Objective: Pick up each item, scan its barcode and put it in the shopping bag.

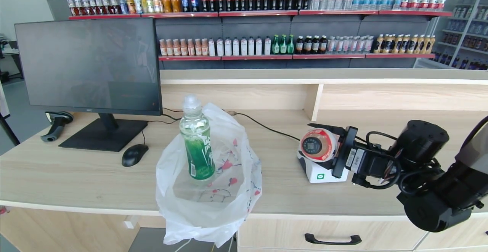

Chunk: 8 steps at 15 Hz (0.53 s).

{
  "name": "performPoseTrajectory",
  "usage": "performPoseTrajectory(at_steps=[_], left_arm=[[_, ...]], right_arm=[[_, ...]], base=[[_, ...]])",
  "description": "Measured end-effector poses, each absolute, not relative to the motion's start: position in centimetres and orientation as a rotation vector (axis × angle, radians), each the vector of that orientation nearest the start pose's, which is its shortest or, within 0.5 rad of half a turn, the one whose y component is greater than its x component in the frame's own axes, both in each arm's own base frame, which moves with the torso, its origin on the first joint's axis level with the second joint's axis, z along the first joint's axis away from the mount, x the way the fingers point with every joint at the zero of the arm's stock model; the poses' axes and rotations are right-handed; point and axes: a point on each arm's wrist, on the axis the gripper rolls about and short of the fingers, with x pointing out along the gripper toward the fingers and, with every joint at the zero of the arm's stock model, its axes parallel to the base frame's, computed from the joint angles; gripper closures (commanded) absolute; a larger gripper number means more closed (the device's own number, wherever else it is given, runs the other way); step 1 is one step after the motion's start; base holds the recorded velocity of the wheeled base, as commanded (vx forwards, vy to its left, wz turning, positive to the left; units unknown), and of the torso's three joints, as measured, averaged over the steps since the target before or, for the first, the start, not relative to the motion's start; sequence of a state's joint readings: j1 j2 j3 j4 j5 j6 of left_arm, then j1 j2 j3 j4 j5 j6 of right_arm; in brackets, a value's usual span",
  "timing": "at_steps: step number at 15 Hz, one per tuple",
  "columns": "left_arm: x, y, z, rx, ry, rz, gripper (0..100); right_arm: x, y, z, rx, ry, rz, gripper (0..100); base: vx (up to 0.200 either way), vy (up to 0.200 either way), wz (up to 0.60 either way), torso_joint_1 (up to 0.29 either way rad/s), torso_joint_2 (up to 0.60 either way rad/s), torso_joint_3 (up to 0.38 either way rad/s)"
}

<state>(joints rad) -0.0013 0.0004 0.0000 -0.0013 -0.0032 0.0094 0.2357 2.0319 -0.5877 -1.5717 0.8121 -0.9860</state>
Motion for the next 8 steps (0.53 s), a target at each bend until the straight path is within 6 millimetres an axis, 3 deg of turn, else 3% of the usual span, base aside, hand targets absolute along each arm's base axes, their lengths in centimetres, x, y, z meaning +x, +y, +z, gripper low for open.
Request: performPoseTrajectory(at_steps=[8], left_arm=[[-2.28,0.0,7.56,0.009,-0.001,-0.005,0]], right_arm=[[31.52,9.25,11.03,-0.92,-0.614,0.907,100]], base=[[0.0,0.0,0.0,0.0,0.0,0.0]])
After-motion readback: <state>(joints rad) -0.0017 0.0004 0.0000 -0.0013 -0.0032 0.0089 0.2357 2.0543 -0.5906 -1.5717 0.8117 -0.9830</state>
